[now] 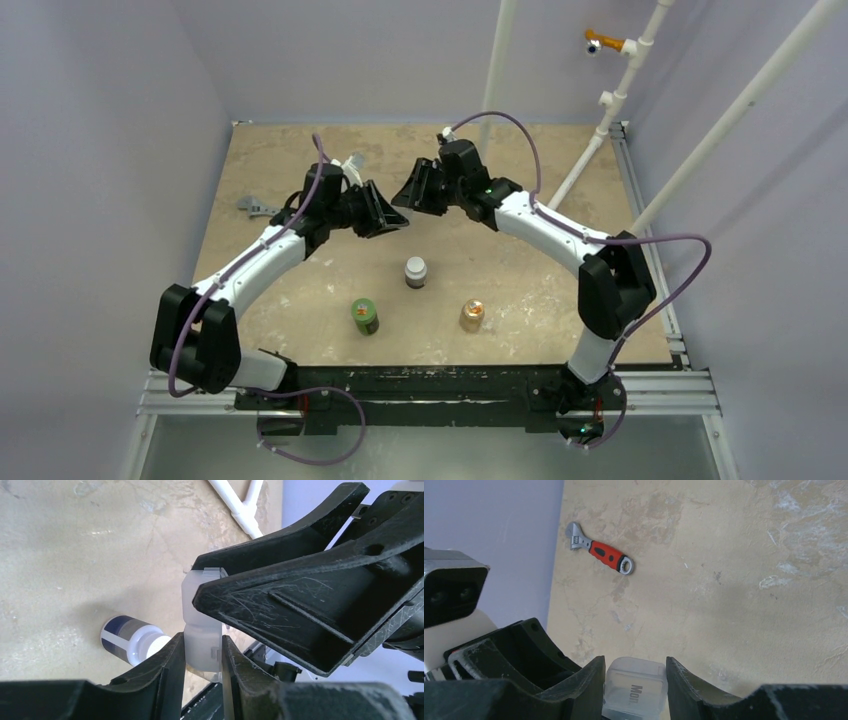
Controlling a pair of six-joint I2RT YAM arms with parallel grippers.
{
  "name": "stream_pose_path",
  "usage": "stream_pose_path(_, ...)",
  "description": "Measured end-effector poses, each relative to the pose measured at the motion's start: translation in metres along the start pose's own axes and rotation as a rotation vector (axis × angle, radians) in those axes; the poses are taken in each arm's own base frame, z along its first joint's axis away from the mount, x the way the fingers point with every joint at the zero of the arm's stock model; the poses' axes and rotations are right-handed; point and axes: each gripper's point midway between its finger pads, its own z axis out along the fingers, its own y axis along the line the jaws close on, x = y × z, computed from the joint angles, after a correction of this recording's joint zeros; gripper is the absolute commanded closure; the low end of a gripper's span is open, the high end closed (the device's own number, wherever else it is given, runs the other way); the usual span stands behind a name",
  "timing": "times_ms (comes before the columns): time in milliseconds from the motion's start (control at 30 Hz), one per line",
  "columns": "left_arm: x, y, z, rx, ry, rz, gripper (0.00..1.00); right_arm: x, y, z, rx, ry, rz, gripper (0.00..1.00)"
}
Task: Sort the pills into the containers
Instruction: Open the pill container at the center of the board.
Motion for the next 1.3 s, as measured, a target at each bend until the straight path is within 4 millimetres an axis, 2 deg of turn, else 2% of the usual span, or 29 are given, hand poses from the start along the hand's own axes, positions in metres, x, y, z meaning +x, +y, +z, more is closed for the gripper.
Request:
stream_pose_path(300,0.004,-0.01,-0.007,0.074,0.026,-0.006,1.0,-0.005,0.004,-0.019,-0.061,-0.042,0.016,0.52)
stream_pose_path(367,0.004,-0.012,-0.009,0.079,0.024,-0.003,1.0,-0.006,0.006,-0.024,-0.072,-0.048,0.016,0.48)
stream_pose_path(500,-0.009,-0.002,-0.01,0.045,-0.025,-0.016,1.0,-0.007,0.012,-0.035,-0.098,-0.049,0.013,0.41)
stream_pose_path(600,-0.016,0.003,-0.011,0.026,-0.049,-0.016,1.0,-0.008,0.011,-0.038,-0.099,-0.051,0.014,0.4)
stream_pose_path(833,-0.012,0.012,-0.011,-0.009,-0.04,0.008,1.0,-0.004,0.004,-0.039,-0.072,-0.041,0.001,0.29)
stream_pose_path(967,-0.008,0.02,-0.012,-0.039,-0.025,0.026,1.0,-0.004,0.004,-0.039,-0.037,-0.038,-0.028,0.28)
stream_pose_path(1167,-0.001,0.019,-0.011,-0.062,-0.006,0.072,1.0,-0.012,0.026,-0.025,-0.044,-0.058,-0.076,0.28)
stream_pose_path(1300,0.002,0.014,-0.01,-0.057,0.0,0.1,1.0,-0.003,0.015,-0.01,0.003,-0.029,-0.088,0.3)
